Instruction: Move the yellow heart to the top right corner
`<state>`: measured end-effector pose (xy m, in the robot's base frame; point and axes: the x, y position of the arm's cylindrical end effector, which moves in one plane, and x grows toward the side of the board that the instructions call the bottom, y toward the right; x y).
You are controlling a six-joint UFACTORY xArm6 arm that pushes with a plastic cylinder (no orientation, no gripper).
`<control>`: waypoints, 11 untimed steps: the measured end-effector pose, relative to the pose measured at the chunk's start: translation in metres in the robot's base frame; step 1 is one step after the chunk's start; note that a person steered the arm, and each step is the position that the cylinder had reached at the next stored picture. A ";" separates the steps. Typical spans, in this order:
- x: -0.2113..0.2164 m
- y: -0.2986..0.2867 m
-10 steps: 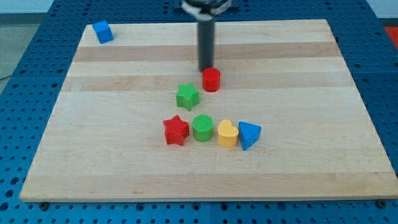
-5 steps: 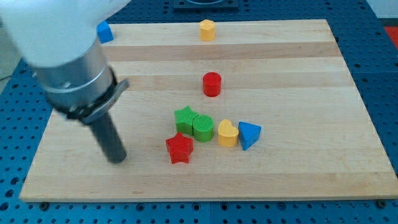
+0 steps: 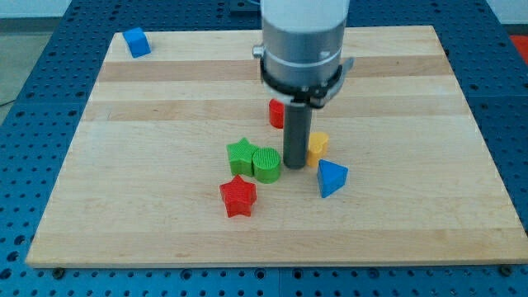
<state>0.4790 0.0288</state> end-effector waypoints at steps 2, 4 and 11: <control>0.029 -0.003; -0.067 0.069; -0.207 0.151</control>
<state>0.2720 0.1793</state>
